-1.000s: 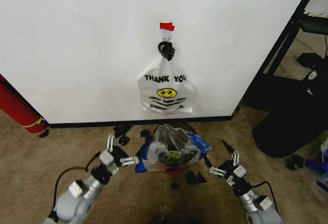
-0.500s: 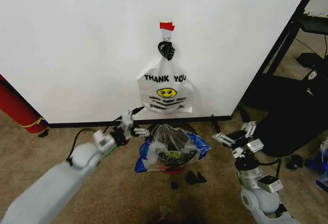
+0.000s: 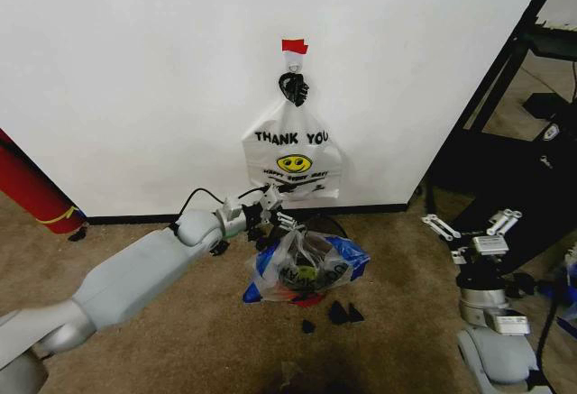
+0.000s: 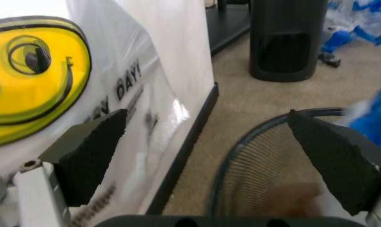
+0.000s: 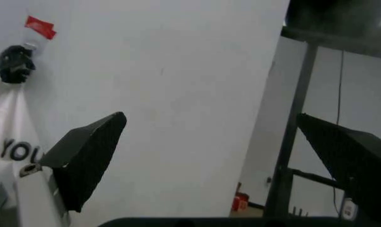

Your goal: Pick up the garbage bag from the wall and place it over the trash bin.

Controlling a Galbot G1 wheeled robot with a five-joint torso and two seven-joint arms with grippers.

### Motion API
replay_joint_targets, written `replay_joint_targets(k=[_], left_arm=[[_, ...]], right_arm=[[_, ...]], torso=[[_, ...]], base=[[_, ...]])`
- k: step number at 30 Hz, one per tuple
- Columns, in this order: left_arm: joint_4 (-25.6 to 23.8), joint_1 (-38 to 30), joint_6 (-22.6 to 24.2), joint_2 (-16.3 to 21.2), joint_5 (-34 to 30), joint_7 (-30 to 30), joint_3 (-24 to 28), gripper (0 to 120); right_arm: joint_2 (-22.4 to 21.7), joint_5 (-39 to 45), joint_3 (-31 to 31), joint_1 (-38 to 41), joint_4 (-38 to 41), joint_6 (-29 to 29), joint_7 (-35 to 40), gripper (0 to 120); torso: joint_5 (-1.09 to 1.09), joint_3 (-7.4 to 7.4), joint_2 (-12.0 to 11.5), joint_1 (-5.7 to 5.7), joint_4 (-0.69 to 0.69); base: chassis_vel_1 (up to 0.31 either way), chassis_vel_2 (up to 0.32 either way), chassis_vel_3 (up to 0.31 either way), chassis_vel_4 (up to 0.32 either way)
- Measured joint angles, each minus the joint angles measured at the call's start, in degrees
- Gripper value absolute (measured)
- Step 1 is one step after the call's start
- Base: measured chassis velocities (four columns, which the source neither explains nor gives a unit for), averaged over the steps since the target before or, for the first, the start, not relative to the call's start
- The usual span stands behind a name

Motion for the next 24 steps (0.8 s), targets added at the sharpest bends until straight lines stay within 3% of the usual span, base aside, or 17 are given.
replay_joint_targets(k=[5, 14, 18, 24], left_arm=[[4.8, -3.1, -0.6, -2.3, 2.1, 2.8, 1.2, 100], [10.1, -5.1, 2.4, -3.4, 8.2, 12.4, 1.1, 95], [10.9, -5.3, 3.0, -4.2, 9.6, 10.2, 1.4, 84], [11.1, -6.1, 8.1, -4.8, 10.7, 8.9, 2.3, 59]], right_arm=[[0.0, 0.1, -0.2, -0.3, -0.4, 0.2, 0.4, 100], [0.7, 0.4, -1.9, -0.4, -1.3, 1.2, -0.2, 100], [1.0, 0.4, -2.6, -0.3, -1.3, 1.3, -0.5, 100], [1.7, -0.2, -3.8, -0.4, -1.1, 1.6, -0.7, 100]], torso=[[0.0, 0.0, 0.0, 0.0, 0.0], [0.0, 0.0, 0.0, 0.0, 0.02], [0.0, 0.0, 0.0, 0.0, 0.0], [0.0, 0.0, 0.0, 0.0, 0.01]], base=[[0.0, 0.0, 0.0, 0.0], [0.0, 0.0, 0.0, 0.0], [0.0, 0.0, 0.0, 0.0], [0.0, 0.0, 0.0, 0.0]])
